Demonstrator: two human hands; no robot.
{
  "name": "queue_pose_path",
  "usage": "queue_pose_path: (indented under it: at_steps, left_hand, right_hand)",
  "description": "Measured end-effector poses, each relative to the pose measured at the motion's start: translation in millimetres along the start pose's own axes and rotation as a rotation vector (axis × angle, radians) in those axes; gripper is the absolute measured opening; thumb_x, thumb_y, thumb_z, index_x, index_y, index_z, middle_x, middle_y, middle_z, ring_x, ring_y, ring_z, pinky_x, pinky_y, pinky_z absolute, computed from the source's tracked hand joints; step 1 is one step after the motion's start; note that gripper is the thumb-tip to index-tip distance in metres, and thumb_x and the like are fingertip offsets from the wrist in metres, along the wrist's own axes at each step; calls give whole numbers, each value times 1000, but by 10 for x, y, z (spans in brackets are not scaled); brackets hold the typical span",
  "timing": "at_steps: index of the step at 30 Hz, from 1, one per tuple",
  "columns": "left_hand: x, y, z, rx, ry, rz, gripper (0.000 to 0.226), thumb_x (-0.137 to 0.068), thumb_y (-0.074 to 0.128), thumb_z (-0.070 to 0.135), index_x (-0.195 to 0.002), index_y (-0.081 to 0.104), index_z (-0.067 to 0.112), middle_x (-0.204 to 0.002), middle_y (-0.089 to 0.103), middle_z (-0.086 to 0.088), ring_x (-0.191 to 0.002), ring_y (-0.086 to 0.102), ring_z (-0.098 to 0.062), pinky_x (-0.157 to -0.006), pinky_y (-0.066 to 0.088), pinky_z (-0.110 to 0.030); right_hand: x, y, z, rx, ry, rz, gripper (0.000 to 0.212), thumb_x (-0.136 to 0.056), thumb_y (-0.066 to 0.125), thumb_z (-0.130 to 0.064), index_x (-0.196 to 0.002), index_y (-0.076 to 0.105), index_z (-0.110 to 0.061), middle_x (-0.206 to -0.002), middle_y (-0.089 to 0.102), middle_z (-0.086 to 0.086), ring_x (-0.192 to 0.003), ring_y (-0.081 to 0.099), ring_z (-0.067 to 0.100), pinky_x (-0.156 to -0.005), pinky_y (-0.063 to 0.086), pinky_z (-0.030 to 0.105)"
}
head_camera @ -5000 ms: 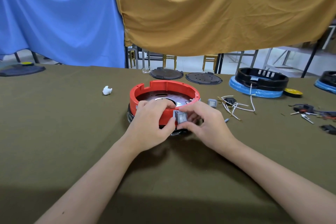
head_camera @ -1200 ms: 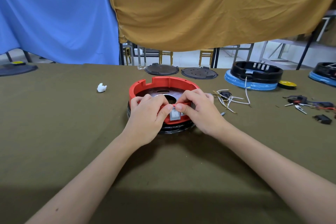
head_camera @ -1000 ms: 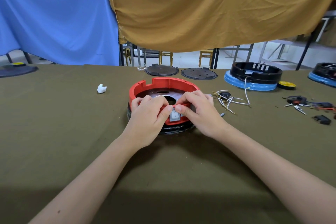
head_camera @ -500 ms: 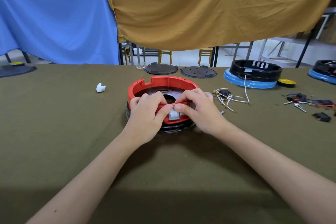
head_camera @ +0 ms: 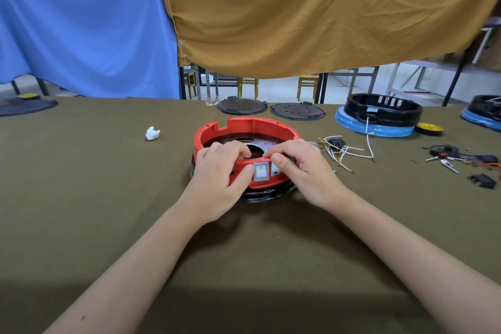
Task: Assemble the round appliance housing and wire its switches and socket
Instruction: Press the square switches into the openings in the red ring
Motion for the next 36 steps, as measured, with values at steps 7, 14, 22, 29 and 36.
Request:
queue_pose_path:
  at_steps: [7, 14, 22, 29, 36]
  left_hand:
    - [20, -6, 19, -68, 46, -43, 22, -81, 51, 40, -101, 50, 31, -94, 49, 22, -91, 44, -7, -94, 25, -26]
    - [11, 19, 5, -86, 55, -46, 25, -79, 52, 42, -101, 48, 32, -92, 46, 26, -89, 43, -6, -93, 23, -24]
    - [18, 42, 8, -87, 12, -43, 23, -79, 55, 35, -99, 46, 33, -84, 42, 24, -86, 42, -2, -95, 25, -27]
    - [20, 26, 1, -28, -7, -28, 11, -89, 46, 41, -98, 45, 35, -86, 48, 20, -91, 46, -6, -97, 25, -26]
    - [-17, 58, -33, -25, -38, -20, 5, -94, 44, 37, -90, 43, 34, -77, 44, 17, -88, 45, -7, -96, 25, -28]
  right_hand:
    - [57, -70, 73, 10, -22, -69, 27, -93, 67, -27, -120, 64, -23, -122, 58, -11, -121, 43, 5, -106, 35, 36]
    - [60, -30, 53, 96, -35, -102, 33, -88, 73, -30, -117, 61, -21, -119, 57, -7, -119, 43, 13, -104, 35, 46]
    - [63, -3, -2, 167, -30, -38, 27, -84, 72, -29, -107, 63, -18, -105, 56, -7, -104, 44, 12, -93, 41, 48]
    - [69, -20, 3, 97, -18, 0, 23, -95, 61, -40, -105, 67, -21, -104, 61, -12, -107, 47, 10, -98, 40, 44]
    - [27, 17, 2, 155, 49, 37, 25, -93, 59, -46, -102, 70, -25, -100, 59, -9, -103, 46, 9, -97, 35, 42]
Point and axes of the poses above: each hand's wrist, its own x-axis away from the middle knuckle, its own y-axis out of the palm, z = x × y, the point moved 5 cm from there along -x, towards the middle knuckle
